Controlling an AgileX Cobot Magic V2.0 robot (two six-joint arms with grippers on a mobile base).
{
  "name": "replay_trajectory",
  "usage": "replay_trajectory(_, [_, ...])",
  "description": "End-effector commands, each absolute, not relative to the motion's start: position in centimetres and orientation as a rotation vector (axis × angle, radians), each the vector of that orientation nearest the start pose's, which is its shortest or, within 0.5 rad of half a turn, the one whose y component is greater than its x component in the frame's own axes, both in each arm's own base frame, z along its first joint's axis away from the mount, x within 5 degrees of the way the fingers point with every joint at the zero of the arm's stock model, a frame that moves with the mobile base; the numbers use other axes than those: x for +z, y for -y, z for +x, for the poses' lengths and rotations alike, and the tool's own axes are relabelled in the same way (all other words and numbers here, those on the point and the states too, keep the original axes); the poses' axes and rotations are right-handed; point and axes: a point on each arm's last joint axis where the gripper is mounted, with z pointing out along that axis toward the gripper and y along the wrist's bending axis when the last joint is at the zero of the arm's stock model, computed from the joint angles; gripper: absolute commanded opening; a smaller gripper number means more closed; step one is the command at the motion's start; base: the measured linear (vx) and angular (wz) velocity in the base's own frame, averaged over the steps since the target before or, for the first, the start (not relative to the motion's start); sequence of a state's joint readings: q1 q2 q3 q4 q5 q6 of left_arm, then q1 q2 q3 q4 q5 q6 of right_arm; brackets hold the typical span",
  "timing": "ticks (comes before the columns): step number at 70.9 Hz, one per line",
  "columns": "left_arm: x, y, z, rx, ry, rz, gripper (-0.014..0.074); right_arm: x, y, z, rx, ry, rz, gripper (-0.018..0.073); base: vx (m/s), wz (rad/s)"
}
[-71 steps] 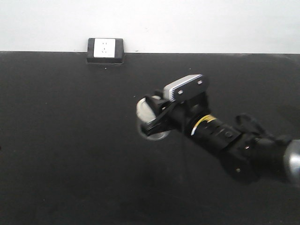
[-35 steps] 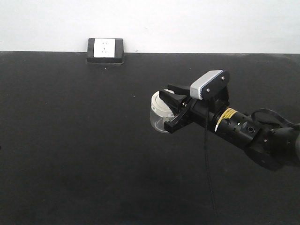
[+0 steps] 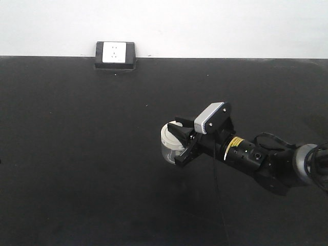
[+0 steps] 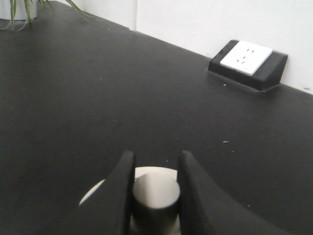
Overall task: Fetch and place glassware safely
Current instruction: 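Lower the jar onto the black benchtop with the right gripper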
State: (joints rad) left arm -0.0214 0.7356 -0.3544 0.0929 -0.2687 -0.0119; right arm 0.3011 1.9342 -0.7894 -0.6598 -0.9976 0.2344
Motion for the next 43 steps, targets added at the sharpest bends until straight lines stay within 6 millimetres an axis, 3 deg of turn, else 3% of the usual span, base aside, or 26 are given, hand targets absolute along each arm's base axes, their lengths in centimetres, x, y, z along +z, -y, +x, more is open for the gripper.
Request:
replay_trajectory(1, [30.2,0.7,15.4,0.006,-1.498,0.088,-0.0007,18.2,-15.2,33.0,0.609,-1.369,-0.72,-0.0001,0.0,0.0])
replay_trajectory(26, [30.2,0.7,15.4,0.006,-1.498,0.088,-0.0007,16.0,-15.2,33.4,0.564,-1.368,-0.742,-0.0001,0.0,0.0])
replay_trajectory(43, [30.2,0.7,15.4,0.006,-1.498,0.088,-0.0007,15.9,-15.2,33.4,0.551,-1.366,-0.751,-0.0001,0.0,0.0])
